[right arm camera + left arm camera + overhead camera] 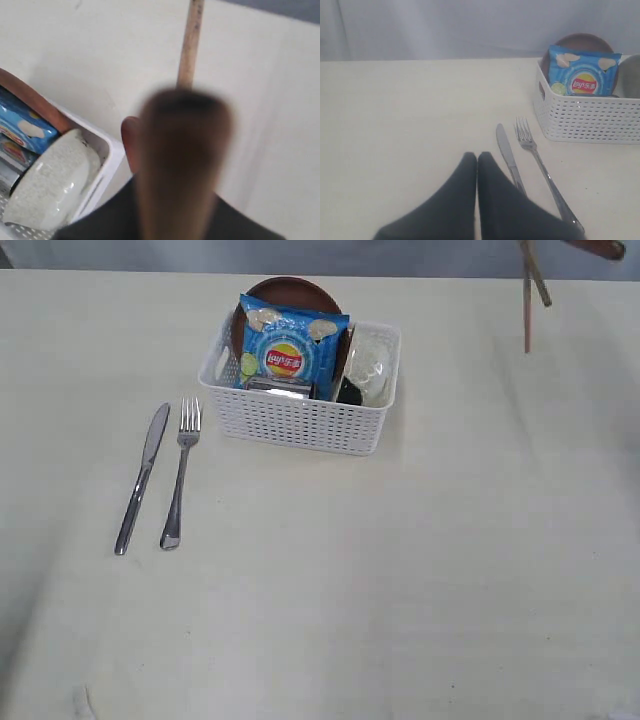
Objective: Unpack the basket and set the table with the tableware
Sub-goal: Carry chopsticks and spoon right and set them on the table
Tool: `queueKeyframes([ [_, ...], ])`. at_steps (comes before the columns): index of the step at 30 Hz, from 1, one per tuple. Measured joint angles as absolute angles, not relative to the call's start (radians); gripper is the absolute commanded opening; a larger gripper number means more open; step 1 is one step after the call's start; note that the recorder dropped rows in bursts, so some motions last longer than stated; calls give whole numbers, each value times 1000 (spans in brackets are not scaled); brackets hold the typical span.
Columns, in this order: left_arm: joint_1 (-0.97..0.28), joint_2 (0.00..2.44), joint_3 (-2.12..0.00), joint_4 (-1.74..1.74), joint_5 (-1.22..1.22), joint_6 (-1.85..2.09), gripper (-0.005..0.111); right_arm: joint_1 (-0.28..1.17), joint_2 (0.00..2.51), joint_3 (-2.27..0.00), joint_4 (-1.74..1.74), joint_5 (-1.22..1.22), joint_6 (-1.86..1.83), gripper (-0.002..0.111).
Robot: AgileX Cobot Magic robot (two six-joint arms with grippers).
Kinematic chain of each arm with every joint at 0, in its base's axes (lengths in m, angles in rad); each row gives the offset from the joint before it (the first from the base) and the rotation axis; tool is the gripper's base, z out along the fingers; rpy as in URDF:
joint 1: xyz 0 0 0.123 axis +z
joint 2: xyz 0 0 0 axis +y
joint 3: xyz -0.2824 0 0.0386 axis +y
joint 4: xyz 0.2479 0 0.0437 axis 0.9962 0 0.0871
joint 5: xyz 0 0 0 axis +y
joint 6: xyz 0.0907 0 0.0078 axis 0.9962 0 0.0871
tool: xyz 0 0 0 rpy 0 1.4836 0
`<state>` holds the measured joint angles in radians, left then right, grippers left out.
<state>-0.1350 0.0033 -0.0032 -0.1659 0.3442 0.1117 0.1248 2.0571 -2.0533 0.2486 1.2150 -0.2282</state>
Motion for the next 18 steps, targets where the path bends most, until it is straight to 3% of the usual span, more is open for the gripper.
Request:
queueKeyframes([
  [9, -135, 3, -3, -166, 344, 112, 0, -24, 2085, -1676, 428, 1156, -273, 0],
  [18, -135, 3, -3, -166, 344, 112, 0, -39, 2085, -1363, 508, 901, -329, 0],
])
